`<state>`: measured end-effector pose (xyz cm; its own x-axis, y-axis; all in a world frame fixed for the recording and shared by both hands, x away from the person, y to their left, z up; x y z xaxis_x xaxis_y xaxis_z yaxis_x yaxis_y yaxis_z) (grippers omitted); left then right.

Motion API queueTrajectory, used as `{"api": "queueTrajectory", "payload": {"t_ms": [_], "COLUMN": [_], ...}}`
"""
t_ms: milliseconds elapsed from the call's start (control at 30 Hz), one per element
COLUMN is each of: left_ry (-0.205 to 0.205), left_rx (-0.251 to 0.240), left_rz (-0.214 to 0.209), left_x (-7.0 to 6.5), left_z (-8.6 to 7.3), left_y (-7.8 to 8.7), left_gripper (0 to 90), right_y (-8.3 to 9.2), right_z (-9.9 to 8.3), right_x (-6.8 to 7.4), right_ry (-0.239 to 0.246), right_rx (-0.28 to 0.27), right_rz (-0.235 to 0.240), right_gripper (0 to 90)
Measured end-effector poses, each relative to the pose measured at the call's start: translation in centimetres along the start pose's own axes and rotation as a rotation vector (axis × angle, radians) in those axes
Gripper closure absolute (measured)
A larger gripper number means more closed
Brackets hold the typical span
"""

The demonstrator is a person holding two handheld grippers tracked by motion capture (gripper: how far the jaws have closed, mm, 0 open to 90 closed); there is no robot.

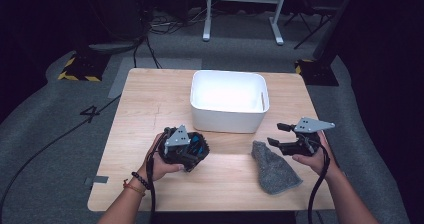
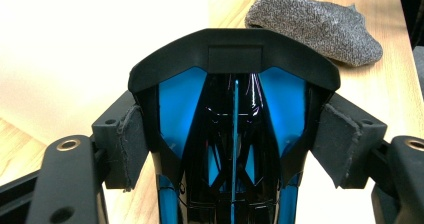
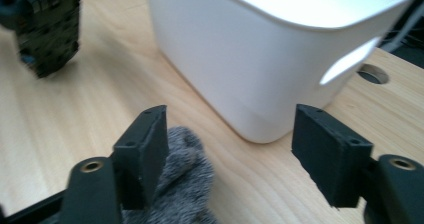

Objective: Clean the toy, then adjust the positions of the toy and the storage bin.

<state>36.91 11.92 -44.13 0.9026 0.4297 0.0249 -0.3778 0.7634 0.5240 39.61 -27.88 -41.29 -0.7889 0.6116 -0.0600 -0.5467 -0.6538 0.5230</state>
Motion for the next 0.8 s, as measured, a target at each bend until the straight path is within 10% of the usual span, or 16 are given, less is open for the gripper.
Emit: {"api": "queueTrajectory", "payload": {"t_ms": [800], "left_ry": [0.015], "left_rx": [-0.041], "left_rz": [-0.009], "left_x": [-0.5], "left_z": [0.2], "left_y": [0.9], "left_gripper": [25.1], "right_y": [0.4], "right_z": [0.5], "right_x": [-3.5], "right_ry": [-0.108], "right_rx": [-0.05], "right_rz": [-0.145], "right_gripper": [28.7]}}
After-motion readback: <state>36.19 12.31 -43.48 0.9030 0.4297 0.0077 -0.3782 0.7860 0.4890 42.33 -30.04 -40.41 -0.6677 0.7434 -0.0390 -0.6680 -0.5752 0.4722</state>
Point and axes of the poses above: each handheld gripper's, and its own axes: y roughly backward along the jaws, z roughly out of its top, x roughly to its left, the point moved 1 cm from there along -y, roughly forward along the jaws, and after that the axes turned 1 degree about x, right-handed, at the moved point
